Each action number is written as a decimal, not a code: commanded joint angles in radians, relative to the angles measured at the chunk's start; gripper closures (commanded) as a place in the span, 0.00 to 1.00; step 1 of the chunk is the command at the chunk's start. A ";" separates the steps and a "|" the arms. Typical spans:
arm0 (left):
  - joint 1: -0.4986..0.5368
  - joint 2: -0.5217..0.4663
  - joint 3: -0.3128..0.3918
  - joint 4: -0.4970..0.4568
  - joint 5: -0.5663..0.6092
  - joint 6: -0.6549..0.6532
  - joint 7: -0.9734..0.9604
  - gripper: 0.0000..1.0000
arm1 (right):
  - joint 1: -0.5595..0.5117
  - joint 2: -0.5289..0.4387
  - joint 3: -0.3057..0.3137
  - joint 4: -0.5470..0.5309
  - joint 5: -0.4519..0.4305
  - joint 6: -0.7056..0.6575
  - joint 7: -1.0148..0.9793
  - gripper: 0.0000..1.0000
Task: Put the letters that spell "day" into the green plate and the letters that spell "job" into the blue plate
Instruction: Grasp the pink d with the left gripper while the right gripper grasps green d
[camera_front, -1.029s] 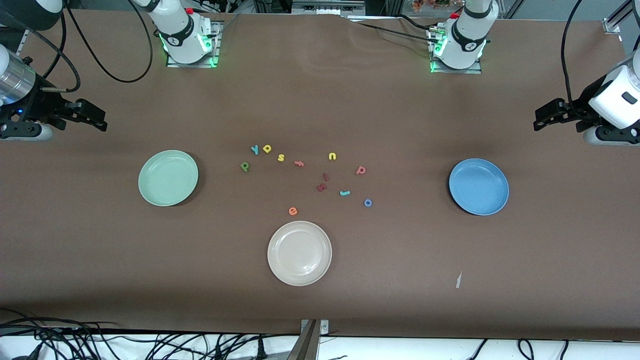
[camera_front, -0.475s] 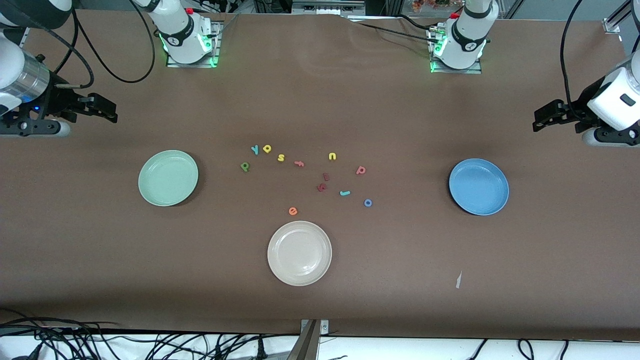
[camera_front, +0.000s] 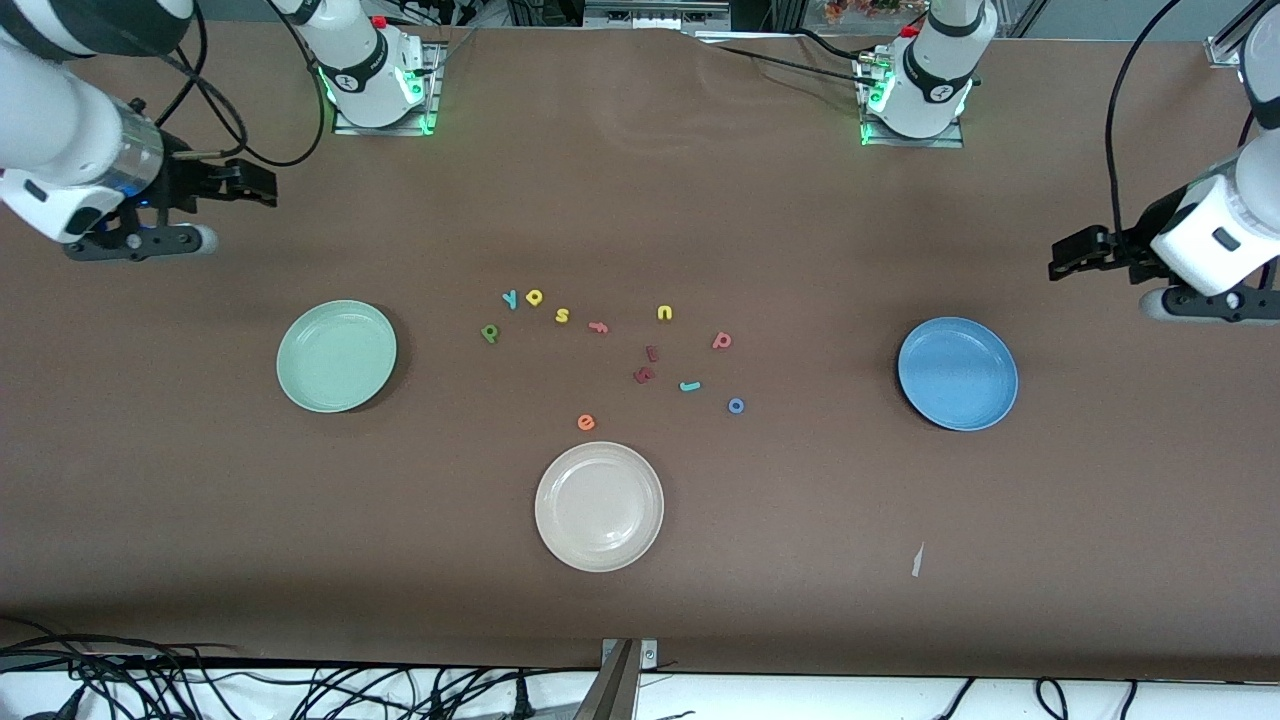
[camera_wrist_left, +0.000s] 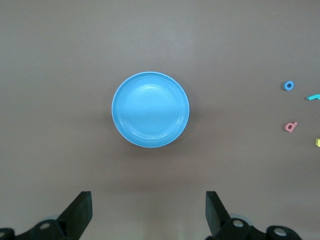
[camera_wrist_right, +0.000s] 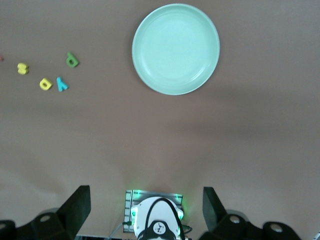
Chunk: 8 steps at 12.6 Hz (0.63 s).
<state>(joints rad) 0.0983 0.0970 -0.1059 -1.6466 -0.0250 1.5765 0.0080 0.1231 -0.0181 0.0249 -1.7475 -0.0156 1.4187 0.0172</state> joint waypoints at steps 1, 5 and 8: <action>-0.011 0.136 -0.015 0.074 -0.036 -0.003 0.007 0.00 | 0.007 0.012 0.023 0.029 0.005 -0.023 -0.007 0.01; -0.087 0.277 -0.054 0.068 -0.101 0.158 0.004 0.00 | 0.018 0.043 0.020 0.077 -0.009 -0.058 -0.031 0.01; -0.198 0.314 -0.054 0.027 -0.096 0.287 -0.003 0.00 | 0.012 0.144 0.018 0.152 0.019 -0.044 -0.014 0.01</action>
<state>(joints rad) -0.0413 0.3959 -0.1657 -1.6198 -0.1060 1.8214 0.0053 0.1331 0.0407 0.0428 -1.6847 -0.0135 1.3947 0.0062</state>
